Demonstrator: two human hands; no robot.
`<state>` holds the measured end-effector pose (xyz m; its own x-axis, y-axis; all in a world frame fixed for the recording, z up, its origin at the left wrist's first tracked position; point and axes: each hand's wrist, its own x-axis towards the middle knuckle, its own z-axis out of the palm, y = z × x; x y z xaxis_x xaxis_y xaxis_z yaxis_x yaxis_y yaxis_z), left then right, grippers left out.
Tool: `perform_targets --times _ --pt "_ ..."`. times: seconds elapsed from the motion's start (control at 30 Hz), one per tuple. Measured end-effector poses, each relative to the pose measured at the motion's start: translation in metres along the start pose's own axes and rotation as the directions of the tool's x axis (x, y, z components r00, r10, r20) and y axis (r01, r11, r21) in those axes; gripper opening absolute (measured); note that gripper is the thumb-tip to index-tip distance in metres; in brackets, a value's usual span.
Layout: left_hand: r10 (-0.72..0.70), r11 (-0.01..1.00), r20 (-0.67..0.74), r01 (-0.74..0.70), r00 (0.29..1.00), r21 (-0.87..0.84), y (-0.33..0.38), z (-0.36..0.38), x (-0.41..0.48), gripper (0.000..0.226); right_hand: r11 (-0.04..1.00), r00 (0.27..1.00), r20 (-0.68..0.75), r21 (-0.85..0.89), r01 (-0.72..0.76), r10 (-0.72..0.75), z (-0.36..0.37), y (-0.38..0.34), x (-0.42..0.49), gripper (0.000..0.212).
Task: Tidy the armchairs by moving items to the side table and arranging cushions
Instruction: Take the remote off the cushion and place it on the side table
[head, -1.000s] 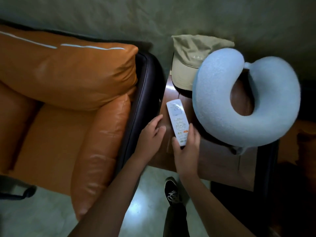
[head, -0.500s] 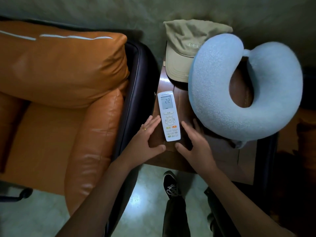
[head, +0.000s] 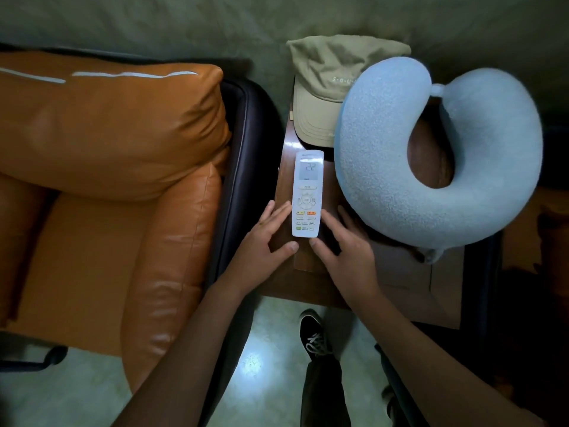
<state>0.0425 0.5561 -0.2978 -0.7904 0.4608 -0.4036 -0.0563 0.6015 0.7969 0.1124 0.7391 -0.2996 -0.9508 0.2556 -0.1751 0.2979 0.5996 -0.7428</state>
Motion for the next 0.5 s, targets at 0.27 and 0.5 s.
perform_targets --times 0.27,0.5 --pt "-0.019 0.997 -0.168 0.006 0.986 -0.075 0.004 0.013 0.004 0.066 0.998 1.000 -0.023 0.058 0.003 -0.002 0.007 -0.011 0.009 0.058" --pt "-0.030 0.997 -0.206 0.014 0.978 -0.080 0.001 0.018 0.006 0.063 0.998 1.000 0.025 0.063 -0.010 0.008 0.012 -0.004 0.016 0.060"
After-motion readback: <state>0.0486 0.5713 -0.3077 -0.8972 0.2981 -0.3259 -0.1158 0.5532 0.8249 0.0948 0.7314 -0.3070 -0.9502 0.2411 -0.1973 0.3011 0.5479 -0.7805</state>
